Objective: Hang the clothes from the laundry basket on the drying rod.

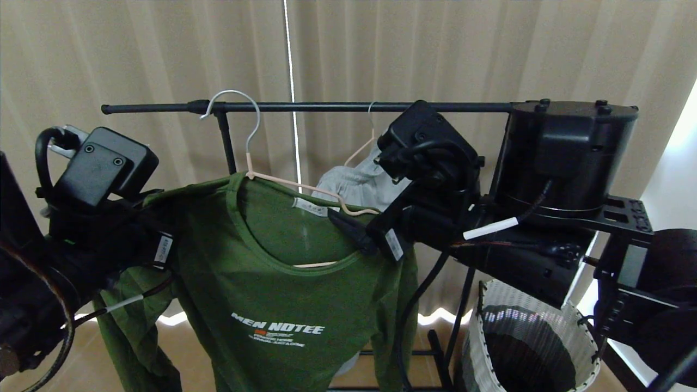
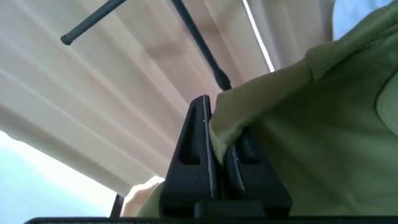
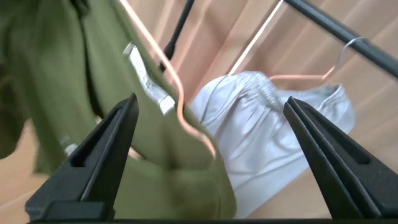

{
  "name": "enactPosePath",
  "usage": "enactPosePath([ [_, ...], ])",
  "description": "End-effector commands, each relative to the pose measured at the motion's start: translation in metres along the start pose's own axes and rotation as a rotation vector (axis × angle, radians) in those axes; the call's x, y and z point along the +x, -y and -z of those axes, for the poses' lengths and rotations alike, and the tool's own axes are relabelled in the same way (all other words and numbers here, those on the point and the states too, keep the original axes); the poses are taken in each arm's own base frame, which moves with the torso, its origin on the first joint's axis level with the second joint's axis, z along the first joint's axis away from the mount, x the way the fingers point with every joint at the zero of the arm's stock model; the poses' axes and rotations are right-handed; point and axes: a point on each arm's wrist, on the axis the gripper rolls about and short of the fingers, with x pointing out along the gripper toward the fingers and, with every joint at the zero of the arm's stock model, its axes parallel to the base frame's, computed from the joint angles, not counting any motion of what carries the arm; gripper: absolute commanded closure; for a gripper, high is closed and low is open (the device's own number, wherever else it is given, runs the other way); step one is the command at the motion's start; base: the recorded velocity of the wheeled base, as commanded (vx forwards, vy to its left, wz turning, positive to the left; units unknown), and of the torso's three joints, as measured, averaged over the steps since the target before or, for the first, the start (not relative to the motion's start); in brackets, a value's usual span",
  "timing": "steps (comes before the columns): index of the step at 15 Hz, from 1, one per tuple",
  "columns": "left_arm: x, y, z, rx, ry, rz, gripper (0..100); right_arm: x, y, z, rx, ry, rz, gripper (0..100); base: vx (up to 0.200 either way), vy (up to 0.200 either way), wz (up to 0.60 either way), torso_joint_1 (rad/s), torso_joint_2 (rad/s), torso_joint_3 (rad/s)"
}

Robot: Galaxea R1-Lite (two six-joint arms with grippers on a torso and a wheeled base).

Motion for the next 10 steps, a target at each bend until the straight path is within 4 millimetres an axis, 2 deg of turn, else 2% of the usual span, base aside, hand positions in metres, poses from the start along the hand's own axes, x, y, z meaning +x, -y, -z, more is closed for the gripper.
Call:
enactPosePath([
  [1, -0.003, 0.002, -0.001, -0.001, 0.011, 0.012, 100, 0.015, -0.003, 0.006, -0.009, -0.021, 0.0, 0, 0.0, 0.0, 0.0, 0.0, 0.0, 0.0],
  [3, -0.006, 0.004, -0.004, -0.002, 0.027, 0.028, 100, 0.022, 0.003, 0.007, -0.042, -0.025, 0.021, 0, 0.0, 0.0, 0.0, 0.0, 0.0, 0.0],
  [10, -0.009, 0.007, -0.007, -0.006, 0.053, 0.046, 100, 0.026, 0.002, 0.008, -0.062, -0.025, 0.02, 0, 0.0, 0.0, 0.0, 0.0, 0.0, 0.0],
])
